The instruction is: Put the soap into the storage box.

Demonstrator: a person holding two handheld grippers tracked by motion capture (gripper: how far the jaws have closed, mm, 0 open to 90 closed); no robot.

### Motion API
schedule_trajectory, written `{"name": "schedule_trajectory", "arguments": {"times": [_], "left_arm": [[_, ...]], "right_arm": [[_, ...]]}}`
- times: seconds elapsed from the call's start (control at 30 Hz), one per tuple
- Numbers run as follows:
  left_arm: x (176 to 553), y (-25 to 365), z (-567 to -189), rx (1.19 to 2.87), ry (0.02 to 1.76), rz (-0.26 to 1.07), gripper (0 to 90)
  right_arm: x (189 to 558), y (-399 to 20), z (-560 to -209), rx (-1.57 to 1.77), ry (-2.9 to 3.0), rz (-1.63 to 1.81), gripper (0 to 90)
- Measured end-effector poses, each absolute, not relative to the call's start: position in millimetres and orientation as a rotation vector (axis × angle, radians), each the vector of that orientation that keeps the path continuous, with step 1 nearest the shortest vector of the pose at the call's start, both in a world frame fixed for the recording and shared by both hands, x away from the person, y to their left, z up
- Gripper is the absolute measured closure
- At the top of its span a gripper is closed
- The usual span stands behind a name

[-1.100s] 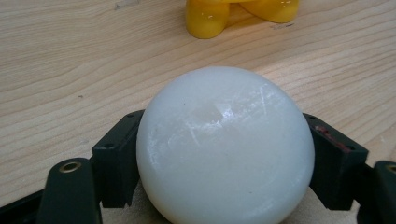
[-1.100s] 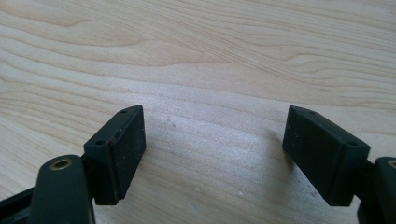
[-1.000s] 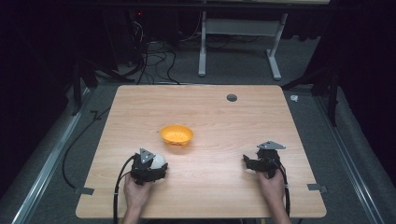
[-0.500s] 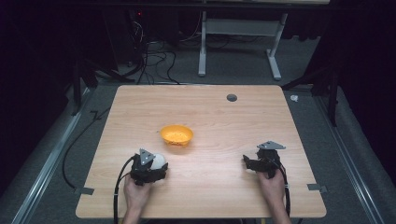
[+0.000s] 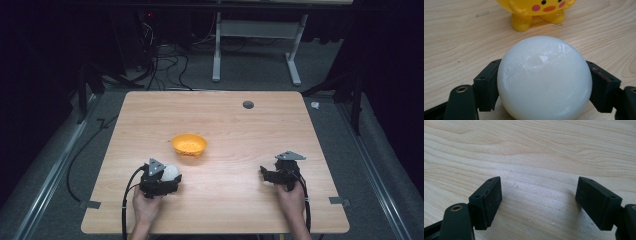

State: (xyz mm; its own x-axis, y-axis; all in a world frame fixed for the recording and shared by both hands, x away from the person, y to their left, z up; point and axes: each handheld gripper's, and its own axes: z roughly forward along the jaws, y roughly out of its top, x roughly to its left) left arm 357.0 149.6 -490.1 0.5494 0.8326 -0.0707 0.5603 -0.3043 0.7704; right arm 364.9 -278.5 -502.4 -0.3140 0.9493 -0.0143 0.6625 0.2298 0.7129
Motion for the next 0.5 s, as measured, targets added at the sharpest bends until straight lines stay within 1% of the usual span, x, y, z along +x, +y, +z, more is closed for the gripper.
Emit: {"name": "schedule_trajectory", "arguments": {"times": [0.5], "left_arm": [[358.7,148.1,-473.3,2.029,1.065,0.397,24.3]], "right_arm": [[364.9,-278.5,-502.4,1.479,2.059,0.851,22.1]]}}
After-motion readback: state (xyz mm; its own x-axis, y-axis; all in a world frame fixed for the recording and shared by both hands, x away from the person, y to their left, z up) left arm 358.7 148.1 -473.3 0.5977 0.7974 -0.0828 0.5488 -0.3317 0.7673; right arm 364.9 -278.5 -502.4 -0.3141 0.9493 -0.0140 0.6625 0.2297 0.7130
